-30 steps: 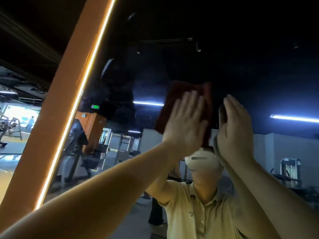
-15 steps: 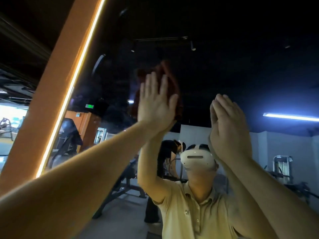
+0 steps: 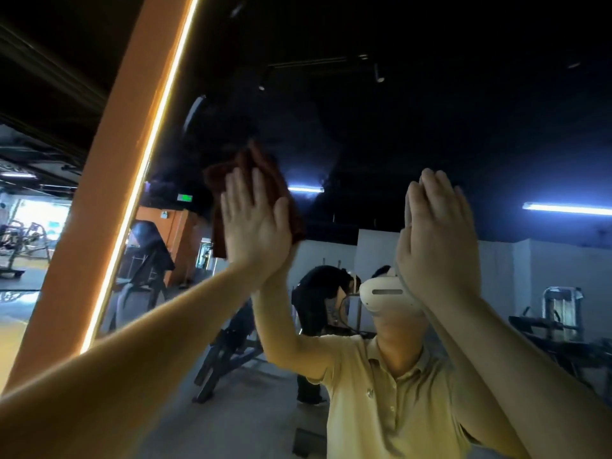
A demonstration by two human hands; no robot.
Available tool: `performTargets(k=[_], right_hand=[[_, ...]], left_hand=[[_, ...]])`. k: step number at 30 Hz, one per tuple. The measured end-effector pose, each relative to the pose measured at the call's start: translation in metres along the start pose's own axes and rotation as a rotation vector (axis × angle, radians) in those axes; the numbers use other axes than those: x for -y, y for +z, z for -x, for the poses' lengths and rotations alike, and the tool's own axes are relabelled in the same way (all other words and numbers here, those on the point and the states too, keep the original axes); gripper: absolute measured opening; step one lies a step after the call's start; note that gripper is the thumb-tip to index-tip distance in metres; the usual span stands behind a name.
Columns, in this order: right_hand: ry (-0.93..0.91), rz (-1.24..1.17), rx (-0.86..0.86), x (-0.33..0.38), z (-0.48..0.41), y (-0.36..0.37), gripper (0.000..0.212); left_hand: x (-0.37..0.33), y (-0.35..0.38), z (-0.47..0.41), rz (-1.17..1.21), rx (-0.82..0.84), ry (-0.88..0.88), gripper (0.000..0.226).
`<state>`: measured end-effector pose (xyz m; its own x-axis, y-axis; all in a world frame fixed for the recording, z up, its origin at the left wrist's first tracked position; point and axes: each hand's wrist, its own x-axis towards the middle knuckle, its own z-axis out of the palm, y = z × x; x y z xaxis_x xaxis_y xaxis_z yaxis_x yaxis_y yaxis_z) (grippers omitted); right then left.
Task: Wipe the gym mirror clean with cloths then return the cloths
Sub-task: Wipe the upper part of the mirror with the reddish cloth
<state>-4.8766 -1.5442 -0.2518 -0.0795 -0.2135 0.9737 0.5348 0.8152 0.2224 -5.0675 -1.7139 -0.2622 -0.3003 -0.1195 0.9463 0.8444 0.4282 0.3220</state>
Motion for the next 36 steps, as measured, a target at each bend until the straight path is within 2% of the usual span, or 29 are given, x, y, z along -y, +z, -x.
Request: performTargets(k=[2,4,6,8,9,15,17,19,20,21,25,27,29,31,34,36], right_hand=[[0.003,-0.041,-0.004,0.0,0.0,0.001,0.057],[-0.007,-0.104,-0.02,-0.002,0.001,-0.001,0.056],[0.006,-0.18,-0.038,-0.005,0.004,-0.005,0.056],[-0.007,-0.192,-0.016,-0.003,0.014,-0.007,0.054],[-0.02,-0.171,-0.001,0.002,0.021,-0.008,0.054],[-0.091,-0.074,0.089,0.024,0.056,-0.009,0.06],[-0.091,-0.06,0.104,0.025,0.064,-0.009,0.061],[-0.088,-0.057,0.1,0.026,0.066,-0.009,0.061],[-0.092,-0.059,0.096,0.027,0.068,-0.008,0.061],[-0.096,-0.066,0.092,0.027,0.069,-0.008,0.06],[-0.108,-0.184,0.071,0.021,0.069,-0.006,0.054],[-0.088,-0.258,0.041,0.019,0.073,-0.007,0.053],[-0.072,-0.267,0.014,0.022,0.081,-0.009,0.052],[-0.063,-0.237,0.028,0.033,0.093,-0.011,0.052],[-0.072,-0.184,0.087,0.057,0.116,-0.009,0.057],[-0.091,-0.144,0.099,0.067,0.128,-0.006,0.06]], left_hand=[[-0.052,0.02,0.033,0.0,-0.006,0.209,0.071],[-0.087,0.031,0.064,0.001,0.051,0.493,0.067],[-0.08,0.029,0.071,-0.004,0.158,0.759,0.064],[-0.042,0.018,0.055,-0.064,0.208,0.903,0.065],[-0.017,0.011,0.047,-0.074,0.204,0.877,0.066],[0.122,-0.02,0.054,-0.019,0.1,0.294,0.066],[0.13,-0.02,0.069,-0.001,0.093,0.042,0.069],[0.1,-0.014,0.082,0.013,0.061,-0.179,0.074],[0.077,-0.009,0.09,0.02,0.052,-0.201,0.075],[0.052,-0.002,0.1,0.024,0.043,-0.15,0.074],[-0.042,0.027,0.137,0.031,0.056,0.332,0.068],[-0.047,0.029,0.143,0.028,0.164,0.609,0.066],[-0.012,0.02,0.127,-0.001,0.229,0.812,0.066],[0.041,0.009,0.112,-0.01,0.224,0.785,0.068],[0.13,-0.004,0.12,-0.015,0.146,0.464,0.071],[0.17,-0.014,0.148,0.008,0.158,0.288,0.071]])
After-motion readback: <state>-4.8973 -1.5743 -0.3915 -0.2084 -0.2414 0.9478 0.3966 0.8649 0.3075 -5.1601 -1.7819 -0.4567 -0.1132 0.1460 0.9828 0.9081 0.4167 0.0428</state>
